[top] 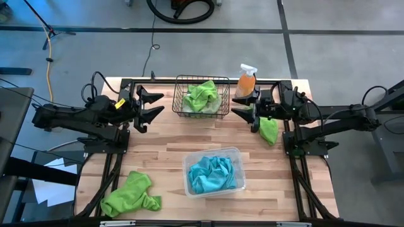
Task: Sort microfiber towel by color & place in baskets
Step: Put the top green towel into the wire basket
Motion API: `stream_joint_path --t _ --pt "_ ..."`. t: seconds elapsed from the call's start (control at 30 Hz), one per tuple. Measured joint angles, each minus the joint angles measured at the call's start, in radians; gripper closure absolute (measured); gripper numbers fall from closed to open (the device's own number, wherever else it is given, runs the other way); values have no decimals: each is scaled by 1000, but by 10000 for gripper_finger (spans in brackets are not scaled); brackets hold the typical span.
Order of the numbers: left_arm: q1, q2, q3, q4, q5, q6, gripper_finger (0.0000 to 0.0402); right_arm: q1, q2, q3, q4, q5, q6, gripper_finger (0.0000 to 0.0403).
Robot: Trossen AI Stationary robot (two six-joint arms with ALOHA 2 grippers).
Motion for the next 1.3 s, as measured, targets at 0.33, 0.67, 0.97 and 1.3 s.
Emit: stream_joint_path --t 0.33,0.67,0.97,1.3 --pt "0 -1 0 -2 -21 -58 154 -65 -84 9 -437 306 338 194" --pt "0 -1 0 -2 -21 -52 154 -438 113 325 -1244 122 384 194" --pt "0 -1 0 -2 -19 -51 154 -484 207 29 -1267 16 443 194" --pt "0 -4 0 -1 -19 -57 154 -553 208 -235 -926 -98 623 194"
